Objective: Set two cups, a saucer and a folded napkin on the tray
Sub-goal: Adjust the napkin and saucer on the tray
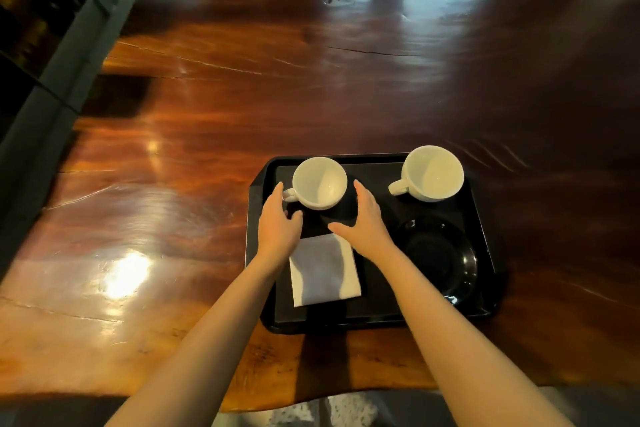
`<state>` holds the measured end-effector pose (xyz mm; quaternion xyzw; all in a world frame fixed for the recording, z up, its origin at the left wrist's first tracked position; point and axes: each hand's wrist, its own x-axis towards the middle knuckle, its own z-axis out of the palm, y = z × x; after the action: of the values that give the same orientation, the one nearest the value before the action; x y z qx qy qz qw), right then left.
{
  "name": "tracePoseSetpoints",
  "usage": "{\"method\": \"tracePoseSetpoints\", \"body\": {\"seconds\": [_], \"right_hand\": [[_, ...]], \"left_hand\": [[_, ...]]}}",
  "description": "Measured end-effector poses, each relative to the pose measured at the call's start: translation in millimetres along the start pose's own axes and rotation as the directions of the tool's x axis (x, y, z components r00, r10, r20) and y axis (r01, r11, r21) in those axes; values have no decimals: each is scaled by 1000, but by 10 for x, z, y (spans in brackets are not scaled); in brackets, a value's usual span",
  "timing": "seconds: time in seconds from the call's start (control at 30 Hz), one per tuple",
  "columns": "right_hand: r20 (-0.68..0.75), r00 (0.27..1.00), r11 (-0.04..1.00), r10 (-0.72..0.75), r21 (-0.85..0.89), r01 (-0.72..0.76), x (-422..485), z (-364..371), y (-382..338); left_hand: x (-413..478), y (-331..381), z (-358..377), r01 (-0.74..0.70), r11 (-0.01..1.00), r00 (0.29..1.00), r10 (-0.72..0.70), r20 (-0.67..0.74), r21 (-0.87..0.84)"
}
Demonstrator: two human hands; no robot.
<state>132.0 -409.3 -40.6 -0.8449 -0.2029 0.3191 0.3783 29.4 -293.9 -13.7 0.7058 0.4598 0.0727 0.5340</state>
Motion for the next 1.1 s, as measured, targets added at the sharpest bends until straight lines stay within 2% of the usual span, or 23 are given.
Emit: {"method": "tracePoseSetpoints", "body": {"seconds": [0.1,0.3,0.47,0.63,0.73,0.8,0.87,0.97,1.03,1.1], "right_hand": [[46,998,996,-43,76,39,146,40,-37],[-135,989,972,-58,219,87,189,116,-39],[-184,982,966,-27,247,73,229,137,-9],[-187,982,970,-21,235,66,247,169,-8],[-126,992,968,-11,247,42,205,92,-44],[-98,995,984,-2,176,19,111,20,-35],[-89,995,999,-38,-17,37,-77,-28,22],[97,983,941,-158,-286,179,-455,23,134],[214,964,889,-160,-393,235,-617,95,181],[226,965,863,-134,-452,226,-674,145,202]], "left_hand": [[51,-23,55,9,997,1000,-9,1,-74],[152,32,101,-26,996,1000,26,-8,-81],[253,98,163,-24,996,1000,22,-18,-86],[305,88,167,-31,996,999,29,-31,-87],[286,99,134,-52,995,999,51,-9,-89],[171,66,73,-75,997,997,75,-13,-31],[-83,-73,28,-135,982,990,139,-22,130],[-567,-358,90,-231,909,972,227,51,347],[-740,-537,191,-262,846,965,223,137,464],[-781,-641,266,-277,771,961,221,168,573]]}}
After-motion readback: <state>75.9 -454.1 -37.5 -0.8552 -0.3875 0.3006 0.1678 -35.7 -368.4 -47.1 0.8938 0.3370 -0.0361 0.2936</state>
